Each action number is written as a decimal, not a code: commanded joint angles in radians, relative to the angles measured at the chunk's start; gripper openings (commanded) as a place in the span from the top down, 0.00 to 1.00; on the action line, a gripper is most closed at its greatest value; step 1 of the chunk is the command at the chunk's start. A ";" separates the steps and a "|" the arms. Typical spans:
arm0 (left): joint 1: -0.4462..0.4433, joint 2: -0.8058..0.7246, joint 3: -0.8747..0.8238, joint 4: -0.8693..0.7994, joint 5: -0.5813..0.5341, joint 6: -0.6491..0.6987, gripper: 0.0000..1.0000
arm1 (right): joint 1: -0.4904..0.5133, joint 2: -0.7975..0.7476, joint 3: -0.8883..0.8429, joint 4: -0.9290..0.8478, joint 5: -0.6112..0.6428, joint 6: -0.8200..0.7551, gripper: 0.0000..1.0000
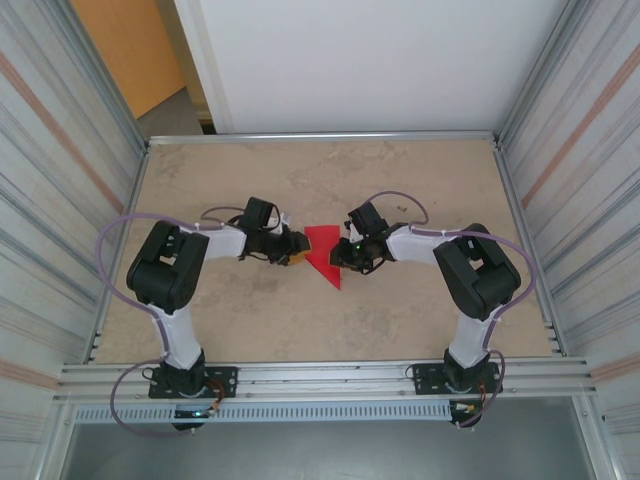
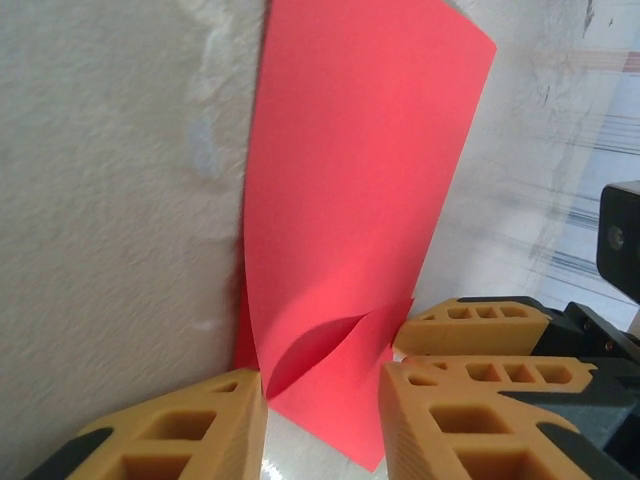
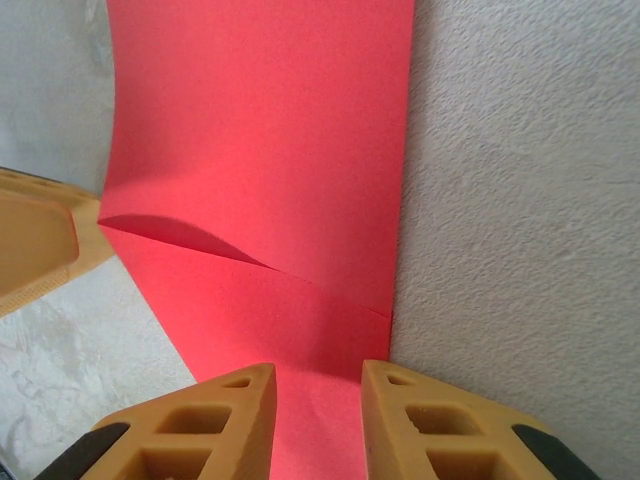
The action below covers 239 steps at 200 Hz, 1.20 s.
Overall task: Fold a paper plane with a square sheet of paper (pick it up from the middle)
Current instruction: Fourth fold the wing at the center of the table.
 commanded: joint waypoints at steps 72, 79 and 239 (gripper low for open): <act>-0.011 0.036 0.090 -0.100 0.060 0.080 0.75 | -0.019 0.008 0.002 -0.011 0.014 -0.018 0.72; -0.011 0.035 0.092 -0.109 0.061 0.082 0.78 | -0.019 0.004 0.003 -0.015 0.018 -0.023 0.72; -0.046 -0.047 0.129 -0.244 -0.049 -0.073 0.98 | 0.337 -0.153 -0.032 -0.015 0.702 -0.324 0.57</act>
